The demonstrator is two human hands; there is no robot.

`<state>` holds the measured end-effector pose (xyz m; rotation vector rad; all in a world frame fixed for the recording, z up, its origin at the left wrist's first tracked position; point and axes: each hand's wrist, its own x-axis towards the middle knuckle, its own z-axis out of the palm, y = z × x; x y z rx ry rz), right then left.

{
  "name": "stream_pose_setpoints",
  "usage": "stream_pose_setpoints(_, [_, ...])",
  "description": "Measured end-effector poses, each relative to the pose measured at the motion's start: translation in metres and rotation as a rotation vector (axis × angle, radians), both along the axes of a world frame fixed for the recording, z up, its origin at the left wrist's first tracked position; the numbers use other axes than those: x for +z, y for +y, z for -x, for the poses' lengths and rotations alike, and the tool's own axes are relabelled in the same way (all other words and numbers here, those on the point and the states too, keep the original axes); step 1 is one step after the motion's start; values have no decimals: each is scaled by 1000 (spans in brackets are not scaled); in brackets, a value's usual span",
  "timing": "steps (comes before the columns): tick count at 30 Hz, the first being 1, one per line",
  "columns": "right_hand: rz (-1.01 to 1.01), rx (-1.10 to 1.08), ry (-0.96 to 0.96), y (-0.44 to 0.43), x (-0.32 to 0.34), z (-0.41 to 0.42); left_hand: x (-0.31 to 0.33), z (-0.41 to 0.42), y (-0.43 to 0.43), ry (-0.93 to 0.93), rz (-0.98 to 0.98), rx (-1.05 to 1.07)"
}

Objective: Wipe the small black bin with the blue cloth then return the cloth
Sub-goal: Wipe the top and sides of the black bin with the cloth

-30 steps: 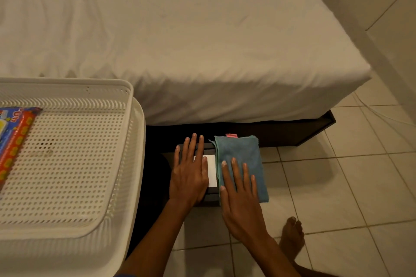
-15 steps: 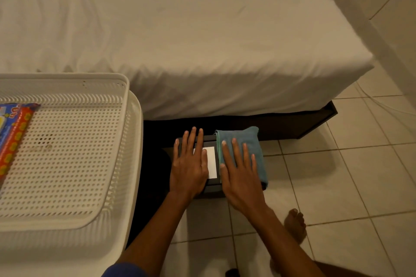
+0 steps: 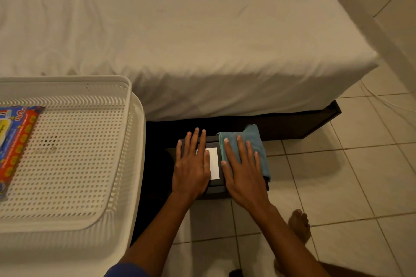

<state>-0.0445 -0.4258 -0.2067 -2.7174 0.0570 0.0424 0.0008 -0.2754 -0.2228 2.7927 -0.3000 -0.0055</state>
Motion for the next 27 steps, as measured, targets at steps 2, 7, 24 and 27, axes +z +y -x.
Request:
stream_pose_setpoints(2, [-15,-22,-16,-6,7,-1,1,1,0,2,1,6])
stream_pose_setpoints(7, [-15,-70,-71,-13,8,-10,0,2,-1,0,9,16])
stream_pose_setpoints(24, [-124,-128,-231,-20,18,-22,3,0,-1,-9,25,17])
stream_pose_setpoints(27, [-81,-151,-225,-16,18,-21,3,0,-1,-13,21,20])
